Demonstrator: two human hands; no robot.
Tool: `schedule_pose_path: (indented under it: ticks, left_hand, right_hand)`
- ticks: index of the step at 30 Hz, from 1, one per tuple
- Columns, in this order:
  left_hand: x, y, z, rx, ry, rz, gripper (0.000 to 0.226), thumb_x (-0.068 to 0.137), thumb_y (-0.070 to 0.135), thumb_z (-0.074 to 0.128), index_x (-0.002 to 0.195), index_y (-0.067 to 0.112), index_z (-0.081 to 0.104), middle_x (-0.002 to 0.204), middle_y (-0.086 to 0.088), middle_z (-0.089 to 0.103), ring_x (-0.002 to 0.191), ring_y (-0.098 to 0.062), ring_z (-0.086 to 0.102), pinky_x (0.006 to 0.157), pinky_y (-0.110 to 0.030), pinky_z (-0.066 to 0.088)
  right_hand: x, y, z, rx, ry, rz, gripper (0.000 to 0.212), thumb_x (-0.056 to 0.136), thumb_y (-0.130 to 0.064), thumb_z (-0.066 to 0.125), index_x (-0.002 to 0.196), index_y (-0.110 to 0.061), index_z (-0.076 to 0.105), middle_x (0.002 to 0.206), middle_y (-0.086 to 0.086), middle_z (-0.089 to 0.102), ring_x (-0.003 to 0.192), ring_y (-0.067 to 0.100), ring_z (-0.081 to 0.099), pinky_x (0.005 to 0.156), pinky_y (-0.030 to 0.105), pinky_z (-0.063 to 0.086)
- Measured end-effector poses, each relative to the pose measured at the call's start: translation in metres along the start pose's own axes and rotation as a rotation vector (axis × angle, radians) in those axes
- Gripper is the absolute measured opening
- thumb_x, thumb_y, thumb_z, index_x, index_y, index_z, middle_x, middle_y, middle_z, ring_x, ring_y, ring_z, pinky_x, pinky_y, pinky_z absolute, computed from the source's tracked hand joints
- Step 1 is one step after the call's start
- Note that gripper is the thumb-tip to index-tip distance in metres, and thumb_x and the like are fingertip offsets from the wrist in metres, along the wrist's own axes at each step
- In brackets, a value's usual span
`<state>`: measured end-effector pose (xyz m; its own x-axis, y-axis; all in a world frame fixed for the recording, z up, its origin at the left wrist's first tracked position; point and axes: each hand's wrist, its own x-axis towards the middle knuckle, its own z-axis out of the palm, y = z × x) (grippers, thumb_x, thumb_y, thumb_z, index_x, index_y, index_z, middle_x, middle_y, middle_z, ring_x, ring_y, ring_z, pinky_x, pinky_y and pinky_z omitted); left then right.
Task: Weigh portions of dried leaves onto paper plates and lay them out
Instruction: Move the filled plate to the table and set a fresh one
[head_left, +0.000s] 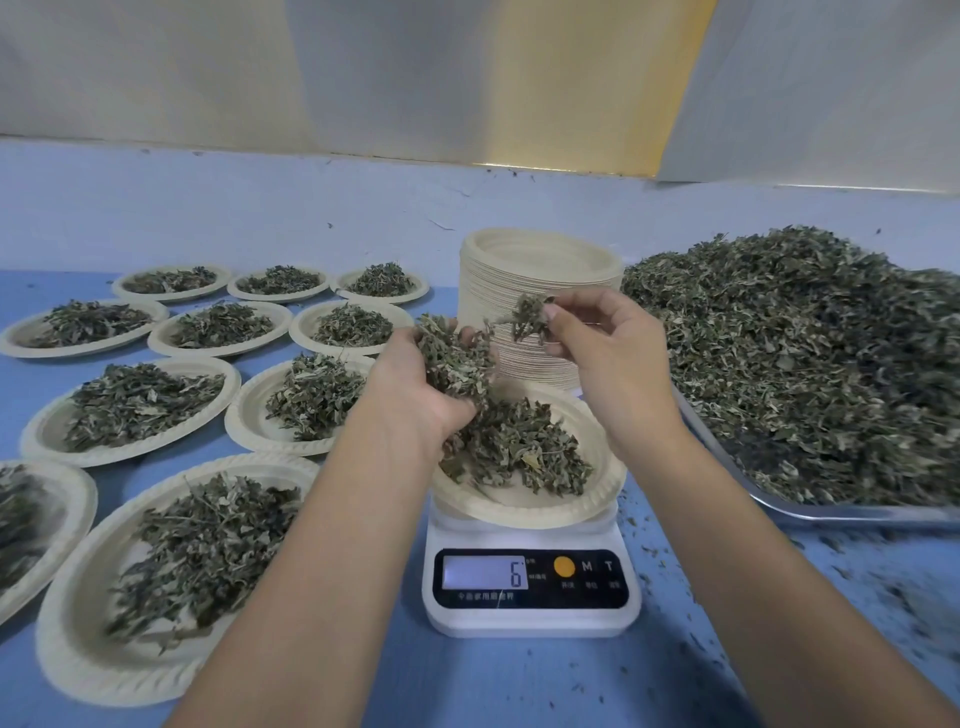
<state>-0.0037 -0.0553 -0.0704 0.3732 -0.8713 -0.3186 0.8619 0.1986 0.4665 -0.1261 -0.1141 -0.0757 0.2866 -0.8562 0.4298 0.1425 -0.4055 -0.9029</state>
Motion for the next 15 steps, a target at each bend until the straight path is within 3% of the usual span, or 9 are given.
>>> schedule_pose_path:
  ticks: [3, 7, 11, 15]
  left_hand:
    - [-0.001, 0.007, -0.003, -0.030, -0.001, 0.012, 0.035, 0.098, 0.019, 0.033, 0.068, 0.010, 0.050, 0.057, -0.005, 0.053, 0.065, -0.017, 0.052, 0.061, -0.032, 0.047]
    - [-0.001, 0.011, -0.003, -0.031, 0.027, 0.042, 0.033, 0.097, 0.019, 0.036, 0.072, 0.009, 0.054, 0.050, -0.006, 0.058, 0.053, -0.018, 0.056, 0.057, -0.034, 0.049]
    - [-0.002, 0.009, -0.003, -0.034, 0.034, 0.038, 0.034, 0.098, 0.020, 0.036, 0.073, 0.009, 0.056, 0.050, -0.006, 0.059, 0.043, -0.018, 0.058, 0.057, -0.033, 0.049]
    - [-0.001, 0.008, -0.003, -0.044, 0.026, 0.022, 0.036, 0.098, 0.022, 0.035, 0.071, 0.009, 0.056, 0.058, -0.006, 0.059, 0.053, -0.019, 0.056, 0.060, -0.031, 0.050]
  right_hand:
    - [0.004, 0.002, -0.006, -0.191, 0.010, 0.017, 0.016, 0.084, -0.011, 0.067, 0.076, -0.025, 0.063, 0.073, -0.010, 0.063, 0.073, 0.007, 0.059, 0.074, 0.026, 0.050]
    - [0.002, 0.005, -0.012, -0.333, -0.071, 0.123, 0.011, 0.081, -0.020, 0.061, 0.074, -0.019, 0.069, 0.076, -0.004, 0.066, 0.086, 0.017, 0.062, 0.083, 0.037, 0.048]
    - [0.000, 0.002, -0.014, -0.337, -0.101, 0.128, 0.019, 0.084, -0.027, 0.058, 0.075, -0.027, 0.074, 0.069, -0.012, 0.060, 0.088, 0.011, 0.059, 0.074, 0.027, 0.042]
    - [0.000, 0.000, -0.012, -0.309, -0.110, 0.103, 0.041, 0.084, -0.022, 0.058, 0.046, -0.039, 0.063, 0.091, -0.010, 0.071, 0.094, 0.005, 0.061, 0.071, 0.020, 0.039]
